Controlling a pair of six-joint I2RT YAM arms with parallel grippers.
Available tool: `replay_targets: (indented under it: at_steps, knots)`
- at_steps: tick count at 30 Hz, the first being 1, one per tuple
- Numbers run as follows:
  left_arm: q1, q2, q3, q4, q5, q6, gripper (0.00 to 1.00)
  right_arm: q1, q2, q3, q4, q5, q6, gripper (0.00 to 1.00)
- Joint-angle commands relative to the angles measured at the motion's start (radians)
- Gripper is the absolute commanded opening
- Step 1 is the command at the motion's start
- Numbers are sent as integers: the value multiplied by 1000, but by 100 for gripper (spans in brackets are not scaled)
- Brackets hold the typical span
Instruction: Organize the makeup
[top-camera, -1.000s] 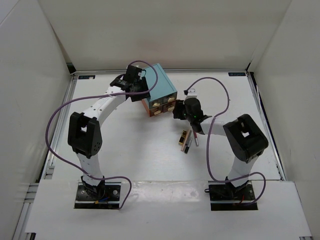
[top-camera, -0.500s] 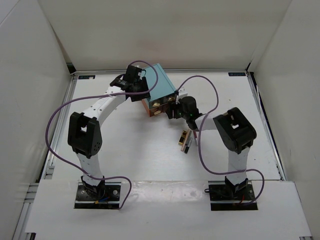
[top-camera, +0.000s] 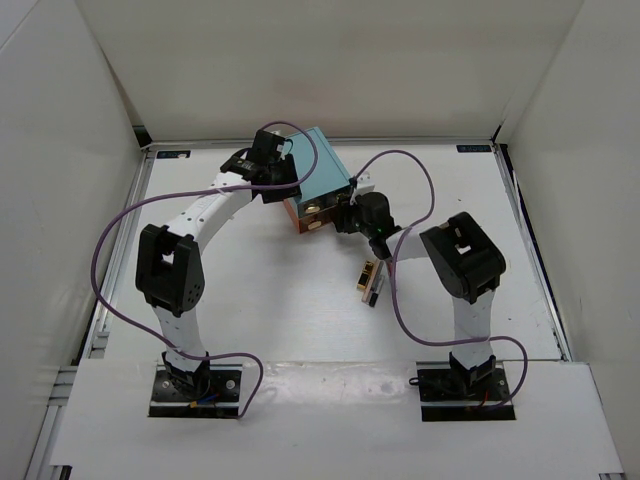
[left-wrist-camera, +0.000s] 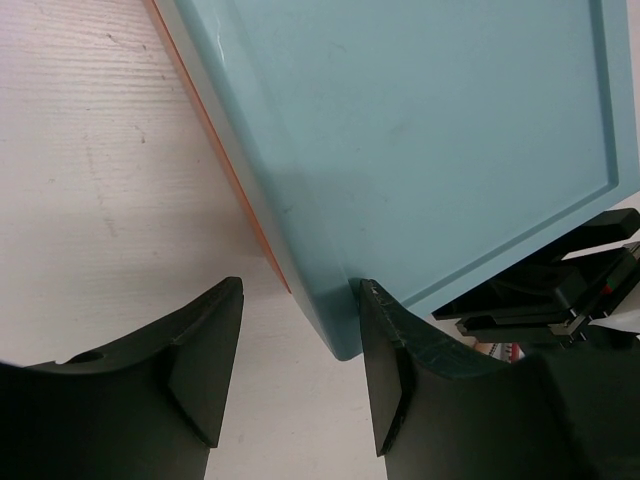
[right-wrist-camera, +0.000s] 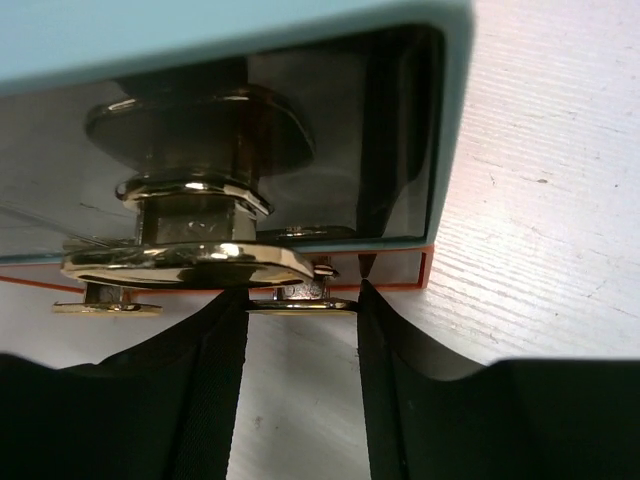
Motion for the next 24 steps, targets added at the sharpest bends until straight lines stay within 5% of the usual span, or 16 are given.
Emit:
replay_targets:
  at_steps: [1, 7, 24]
  knots:
    - [-2, -27, 7, -105, -5, 35, 61, -8, -1, 25, 96, 37, 4, 42]
    - [1, -27, 7, -111, -8, 38, 61, -5, -38, -30, 102, 43, 4, 32]
    - [-1, -49, -33, -93, -17, 30, 61, 130, -397, -441, -49, 166, 59, 35]
